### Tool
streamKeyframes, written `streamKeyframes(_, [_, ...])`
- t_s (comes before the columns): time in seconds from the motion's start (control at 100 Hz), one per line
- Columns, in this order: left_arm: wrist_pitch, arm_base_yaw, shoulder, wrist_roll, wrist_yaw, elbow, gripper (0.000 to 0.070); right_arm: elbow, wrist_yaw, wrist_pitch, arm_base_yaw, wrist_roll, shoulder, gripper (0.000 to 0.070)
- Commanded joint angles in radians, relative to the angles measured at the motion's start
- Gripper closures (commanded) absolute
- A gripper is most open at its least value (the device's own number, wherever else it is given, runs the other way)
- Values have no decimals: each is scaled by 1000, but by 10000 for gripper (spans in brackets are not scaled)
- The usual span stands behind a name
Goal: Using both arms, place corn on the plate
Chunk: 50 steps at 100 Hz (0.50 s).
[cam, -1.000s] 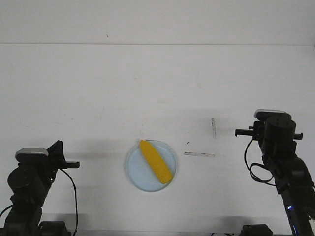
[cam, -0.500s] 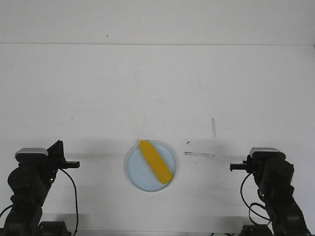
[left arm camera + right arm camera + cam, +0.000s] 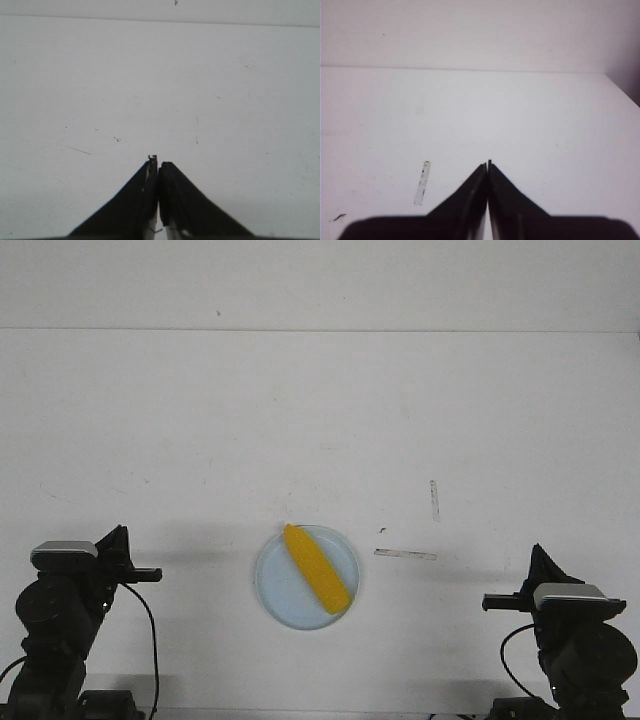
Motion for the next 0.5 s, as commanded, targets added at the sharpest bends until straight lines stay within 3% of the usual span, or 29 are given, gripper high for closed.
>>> streamKeyframes(0.0, [16,-1,0,-2,-5,9,700,10,0,10,1,-5,0,700])
streamKeyframes(0.49, [16,-1,-20,-2,-5,9,700,10,3,10,1,-5,0,700])
